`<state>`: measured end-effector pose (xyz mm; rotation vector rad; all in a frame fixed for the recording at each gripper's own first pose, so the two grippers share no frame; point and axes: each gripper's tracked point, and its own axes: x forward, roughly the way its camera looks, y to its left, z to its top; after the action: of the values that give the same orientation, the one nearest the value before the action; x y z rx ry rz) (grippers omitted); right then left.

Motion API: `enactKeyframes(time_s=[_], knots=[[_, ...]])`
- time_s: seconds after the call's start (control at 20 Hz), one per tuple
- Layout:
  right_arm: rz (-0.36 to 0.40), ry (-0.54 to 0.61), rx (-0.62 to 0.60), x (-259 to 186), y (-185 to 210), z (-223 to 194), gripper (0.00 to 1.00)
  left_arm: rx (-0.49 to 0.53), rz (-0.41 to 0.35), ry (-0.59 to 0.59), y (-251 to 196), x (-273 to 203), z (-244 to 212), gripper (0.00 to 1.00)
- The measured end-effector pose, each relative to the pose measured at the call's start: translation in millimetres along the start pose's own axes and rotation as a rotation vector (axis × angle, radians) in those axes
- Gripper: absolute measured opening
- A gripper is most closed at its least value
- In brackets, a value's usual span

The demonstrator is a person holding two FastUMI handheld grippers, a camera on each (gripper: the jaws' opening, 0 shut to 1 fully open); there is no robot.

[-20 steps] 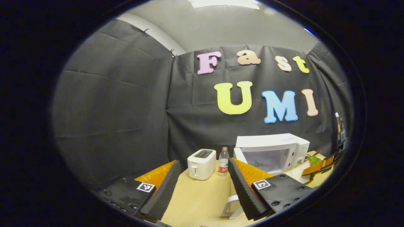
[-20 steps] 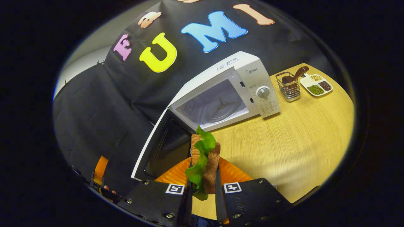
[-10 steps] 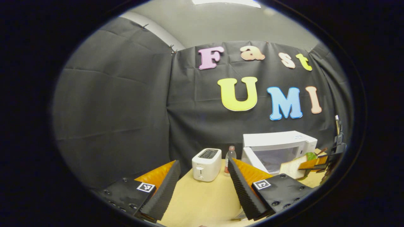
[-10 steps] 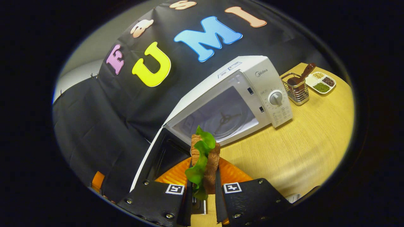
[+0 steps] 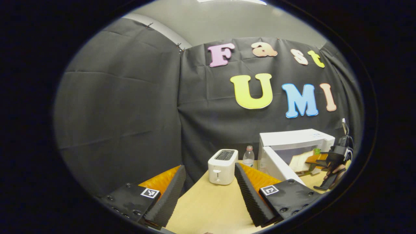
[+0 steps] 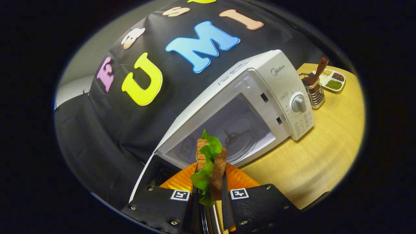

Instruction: Open the microwave oven with the left hand, put the food in, and close the microwave oven.

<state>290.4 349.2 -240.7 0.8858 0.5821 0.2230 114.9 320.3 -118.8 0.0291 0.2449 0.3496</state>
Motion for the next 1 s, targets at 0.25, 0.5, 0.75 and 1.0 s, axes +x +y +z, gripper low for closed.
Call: enactKeyframes(time_s=[0.25, 0.5, 0.75, 1.0], knots=[[-0.015, -0.068, -0.01, 46.2, -2.2, 5.0, 0.3, 0.009, 0.054, 0.032, 28.7, -0.4, -11.3, 0.97], [-0.047, -0.09, -0.097, 86.7, -10.5, 5.8, 0.33, 0.056, 0.081, 0.057, 44.0, -6.2, -23.0, 1.0], [-0.071, -0.105, -0.109, 116.9, -25.8, 15.4, 0.33, 0.061, 0.1, 0.065, 48.6, -5.0, -25.9, 0.97], [-0.155, -0.103, -0.197, 125.5, -48.8, 17.4, 0.46, 0.092, 0.087, 0.062, 41.3, -4.1, -27.3, 1.0]])
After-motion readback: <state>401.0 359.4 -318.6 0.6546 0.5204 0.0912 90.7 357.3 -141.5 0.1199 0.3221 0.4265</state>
